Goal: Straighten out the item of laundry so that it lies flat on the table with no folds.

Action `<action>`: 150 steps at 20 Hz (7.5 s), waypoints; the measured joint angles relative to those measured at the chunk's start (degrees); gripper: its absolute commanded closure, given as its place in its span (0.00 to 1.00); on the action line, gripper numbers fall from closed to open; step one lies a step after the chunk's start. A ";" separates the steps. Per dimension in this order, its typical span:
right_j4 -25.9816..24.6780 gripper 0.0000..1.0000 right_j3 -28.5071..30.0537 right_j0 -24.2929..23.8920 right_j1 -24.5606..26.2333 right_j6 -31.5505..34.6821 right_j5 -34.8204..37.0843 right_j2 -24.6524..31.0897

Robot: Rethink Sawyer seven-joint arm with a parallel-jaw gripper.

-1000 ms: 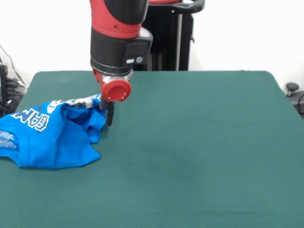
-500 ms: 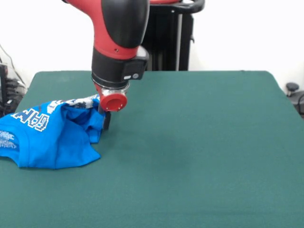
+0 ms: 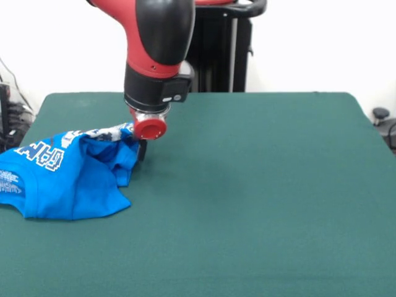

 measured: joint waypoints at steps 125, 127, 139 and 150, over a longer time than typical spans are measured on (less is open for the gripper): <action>10.45 1.00 13.69 -13.98 -9.69 1.76 -3.81 16.48; 9.95 1.00 13.78 -14.09 -10.29 1.76 -3.10 17.21; 9.34 1.00 14.08 -14.69 -11.37 1.76 -2.92 19.55; 1.84 1.00 14.37 -4.45 -12.18 1.76 0.68 11.33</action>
